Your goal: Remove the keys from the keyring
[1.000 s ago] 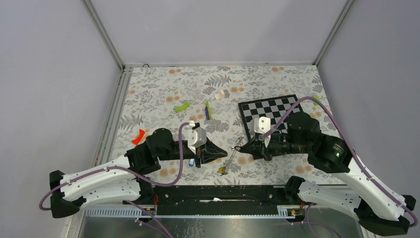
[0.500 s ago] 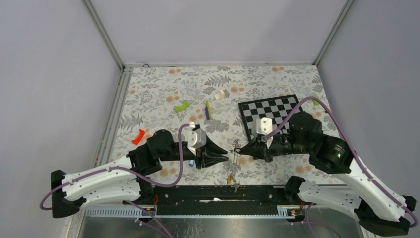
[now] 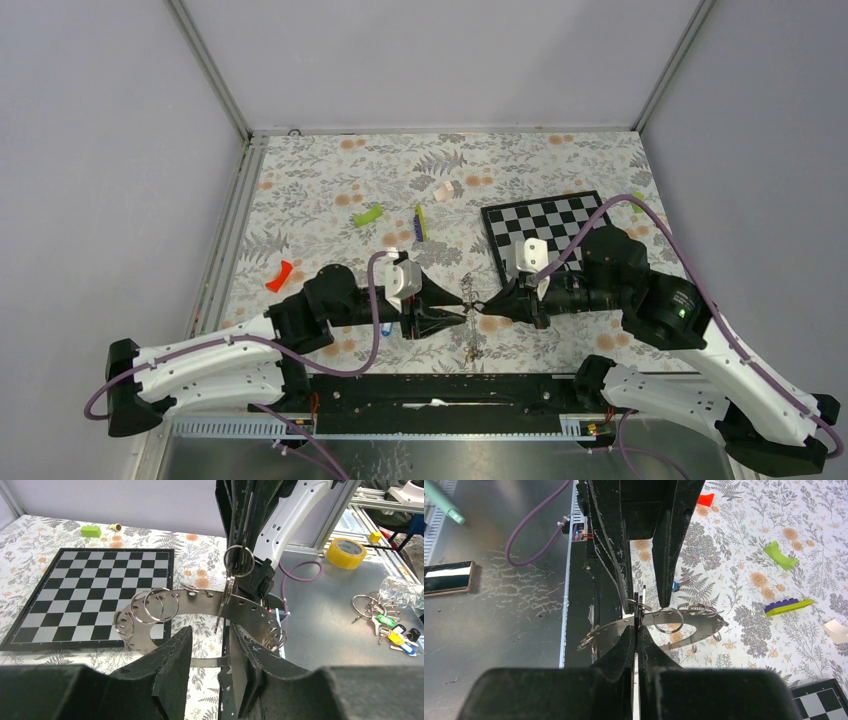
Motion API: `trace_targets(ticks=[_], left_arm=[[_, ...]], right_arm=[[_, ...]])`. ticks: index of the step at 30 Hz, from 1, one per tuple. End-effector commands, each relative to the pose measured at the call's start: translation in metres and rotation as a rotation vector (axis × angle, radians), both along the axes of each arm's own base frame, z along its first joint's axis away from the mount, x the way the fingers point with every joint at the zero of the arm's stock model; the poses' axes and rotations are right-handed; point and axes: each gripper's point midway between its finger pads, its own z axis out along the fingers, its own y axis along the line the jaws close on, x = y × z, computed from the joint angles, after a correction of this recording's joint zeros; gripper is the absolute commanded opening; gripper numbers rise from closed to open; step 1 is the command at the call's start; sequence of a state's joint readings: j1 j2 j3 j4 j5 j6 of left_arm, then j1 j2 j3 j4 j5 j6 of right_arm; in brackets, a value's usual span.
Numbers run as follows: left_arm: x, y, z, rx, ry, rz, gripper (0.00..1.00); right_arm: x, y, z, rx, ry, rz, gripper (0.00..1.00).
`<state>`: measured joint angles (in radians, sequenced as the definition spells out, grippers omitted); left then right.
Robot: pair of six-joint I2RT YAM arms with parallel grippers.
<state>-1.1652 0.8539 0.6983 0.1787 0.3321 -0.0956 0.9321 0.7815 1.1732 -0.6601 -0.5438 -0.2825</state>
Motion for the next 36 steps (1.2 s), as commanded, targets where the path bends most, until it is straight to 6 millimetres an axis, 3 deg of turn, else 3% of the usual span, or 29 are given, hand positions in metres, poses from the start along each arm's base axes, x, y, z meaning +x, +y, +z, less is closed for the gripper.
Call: trace_targets(ticks=[1,16,19,27,36], left_arm=[[-0.001,-0.003,0.028,-0.103,-0.050,-0.006,0.38],[-0.008,-0.013,0.024,-0.097,-0.054,-0.047,0.38],[-0.008,-0.014,0.024,-0.098,-0.055,-0.051,0.31],[-0.009,-0.014,0.027,-0.098,-0.057,-0.053,0.01],[-0.001,0.004,0.027,0.004,-0.121,0.008,0.00]], right_arm=[[-0.001,0.007,0.013,0.058,-0.020,0.026,0.00],[-0.004,0.008,0.013,0.066,-0.007,0.038,0.00],[-0.004,0.008,0.012,0.066,-0.004,0.038,0.00],[-0.005,0.006,0.013,0.071,-0.008,0.034,0.00],[-0.004,-0.001,0.013,0.076,-0.024,0.001,0.00]])
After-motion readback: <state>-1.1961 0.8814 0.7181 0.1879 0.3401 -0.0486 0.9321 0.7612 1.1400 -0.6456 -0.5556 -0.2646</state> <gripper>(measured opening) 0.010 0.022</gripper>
